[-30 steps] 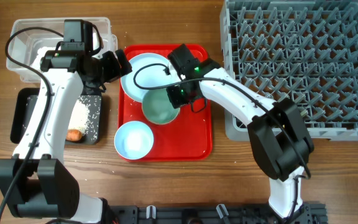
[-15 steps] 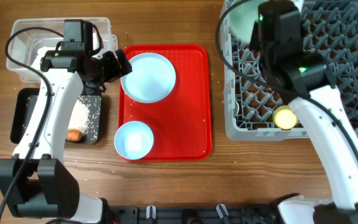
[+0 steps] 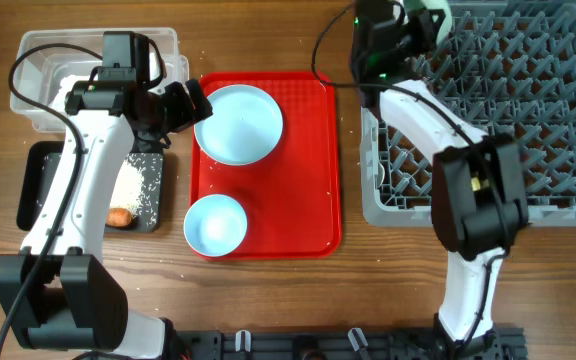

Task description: Sort waste into correct bins and load items into the dishwasher rack

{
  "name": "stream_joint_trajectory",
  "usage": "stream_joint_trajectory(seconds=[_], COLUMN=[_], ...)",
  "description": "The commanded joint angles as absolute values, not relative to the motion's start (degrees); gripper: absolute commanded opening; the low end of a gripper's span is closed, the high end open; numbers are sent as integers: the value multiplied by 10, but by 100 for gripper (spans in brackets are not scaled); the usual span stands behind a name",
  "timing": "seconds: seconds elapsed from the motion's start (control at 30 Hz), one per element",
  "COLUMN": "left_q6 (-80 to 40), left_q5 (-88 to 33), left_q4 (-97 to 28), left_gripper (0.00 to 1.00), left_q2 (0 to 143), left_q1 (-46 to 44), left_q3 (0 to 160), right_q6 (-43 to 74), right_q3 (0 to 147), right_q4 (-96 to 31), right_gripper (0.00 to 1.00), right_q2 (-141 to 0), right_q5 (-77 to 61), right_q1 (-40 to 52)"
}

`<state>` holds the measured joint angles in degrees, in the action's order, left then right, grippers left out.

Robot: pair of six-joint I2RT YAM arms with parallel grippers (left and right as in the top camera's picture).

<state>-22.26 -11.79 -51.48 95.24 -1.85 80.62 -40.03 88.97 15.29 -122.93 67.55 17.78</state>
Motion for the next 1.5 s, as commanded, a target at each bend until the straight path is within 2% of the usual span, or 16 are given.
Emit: stream_joint_trajectory(seconds=[0.0,0.13,0.37,0.4,0.43,0.47,0.53,0.83,0.93,1.0,1.1,1.23,1.33,1.37,1.47], left_q6=[-230,-230,-230,-230,-230,-230,-230,-230,-230,-230,-230,-230,-230,-230,-230], left_q5=[-114,-114,-114,-114,-114,-114,-114,-114,-114,-114,-114,-114,-114,-114,-114], left_q4=[-515,-515,-515,-515,-515,-515,-515,-515,-515,-515,-515,-515,-515,-515,-515], left_gripper=[100,100,100,100,100,100,100,100,100,100,100,100,100,100,100], left_q2=[958,958,958,958,958,958,958,958,958,958,958,958,958,958,958], left_q1=[-16,-16,-16,-16,-16,-16,-16,-16,-16,-16,-16,-16,-16,-16,-16], left_q3=[806,806,806,806,806,806,806,806,806,806,806,806,806,806,806], right_q6=[-424,-410,-309,-309,-309,-309,-309,-304,-275,-221,-96,-11,59,92,181], right_q3=[892,891,891,891,891,891,891,891,891,891,891,891,890,884,846], right_q4=[158,154,10,5,3,4,4,11,7,-38,-180,-341,-397,-401,-395], right_gripper=[4,4,5,13,45,66,77,84,84,84,84,84,79,78,76], right_q2=[-1246,-1249,-1251,-1251,-1251,-1250,-1250,-1226,-1194,-1156,-1099,-1030,-1024,-1027,-1030], right_q5=[691,689,668,668,673,677,677,677,666,614,463,67,-186,-239,-254], right_q1=[178,188,210,212,218,223,241,283,283,285,287,287,287,289,313])
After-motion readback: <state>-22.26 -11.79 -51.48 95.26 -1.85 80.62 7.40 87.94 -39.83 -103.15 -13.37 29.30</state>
